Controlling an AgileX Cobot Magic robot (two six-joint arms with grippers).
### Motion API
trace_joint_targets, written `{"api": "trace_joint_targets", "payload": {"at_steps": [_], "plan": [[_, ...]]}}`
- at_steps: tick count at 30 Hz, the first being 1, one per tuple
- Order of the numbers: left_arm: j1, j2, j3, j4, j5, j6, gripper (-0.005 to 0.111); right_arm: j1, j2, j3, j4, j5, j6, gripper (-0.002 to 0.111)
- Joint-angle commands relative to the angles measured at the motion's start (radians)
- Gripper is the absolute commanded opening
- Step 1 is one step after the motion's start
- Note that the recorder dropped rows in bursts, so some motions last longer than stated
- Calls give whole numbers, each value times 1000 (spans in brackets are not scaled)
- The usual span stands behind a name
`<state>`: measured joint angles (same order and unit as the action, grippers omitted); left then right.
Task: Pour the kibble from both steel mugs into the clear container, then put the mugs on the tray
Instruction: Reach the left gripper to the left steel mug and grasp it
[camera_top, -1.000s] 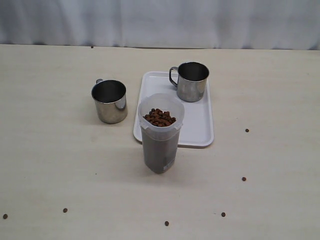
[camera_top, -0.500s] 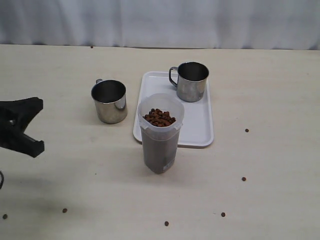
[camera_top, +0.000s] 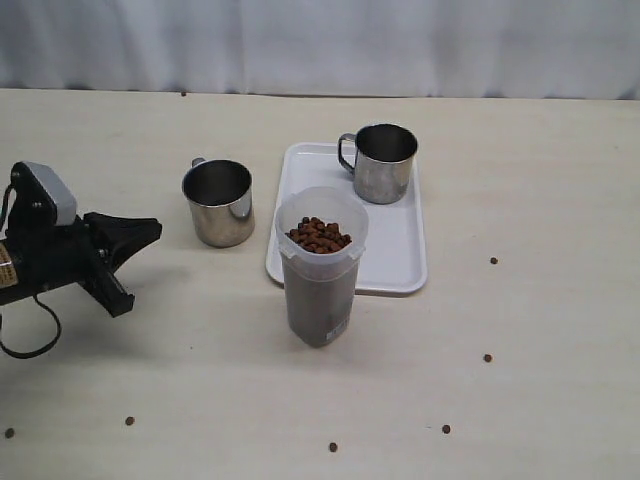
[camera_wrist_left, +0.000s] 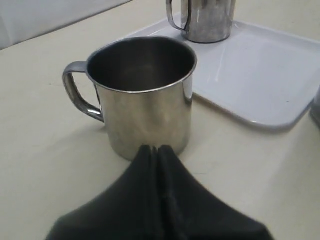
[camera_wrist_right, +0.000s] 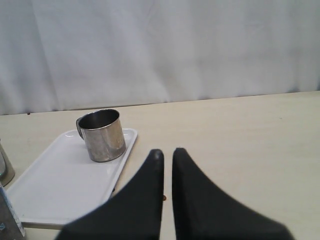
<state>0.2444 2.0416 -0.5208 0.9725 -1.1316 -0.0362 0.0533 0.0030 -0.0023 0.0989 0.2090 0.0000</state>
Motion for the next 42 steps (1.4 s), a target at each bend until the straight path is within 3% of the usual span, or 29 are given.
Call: {"api": "trace_joint_targets", "payload": {"at_steps": [1, 8, 15, 18, 22, 27, 34, 37, 42], "plan": [[-1, 53, -51, 34, -19, 5, 10, -7, -3, 2, -6, 2, -10, 5], [-1, 106, -118, 36, -16, 3, 64, -7, -3, 2, -6, 2, -10, 5], [-20, 196, -218, 36, -69, -122, 68, -7, -3, 2, -6, 2, -10, 5], [-85, 226, -268, 34, -67, -122, 70, -7, -3, 2, -6, 2, -10, 5], [-146, 231, -297, -101, -10, -120, 82, -7, -3, 2, -6, 2, -10, 5], [-197, 255, -370, -94, -4, -118, 82, -7, -3, 2, -6, 2, -10, 5], [-220, 255, -391, -113, -4, -118, 82, -7, -3, 2, -6, 2, -10, 5], [-220, 255, -391, -129, 7, -118, 65, -7, -3, 2, -6, 2, -10, 5], [-220, 255, -391, -166, -8, -118, 19, -7, -3, 2, -6, 2, -10, 5]]}}
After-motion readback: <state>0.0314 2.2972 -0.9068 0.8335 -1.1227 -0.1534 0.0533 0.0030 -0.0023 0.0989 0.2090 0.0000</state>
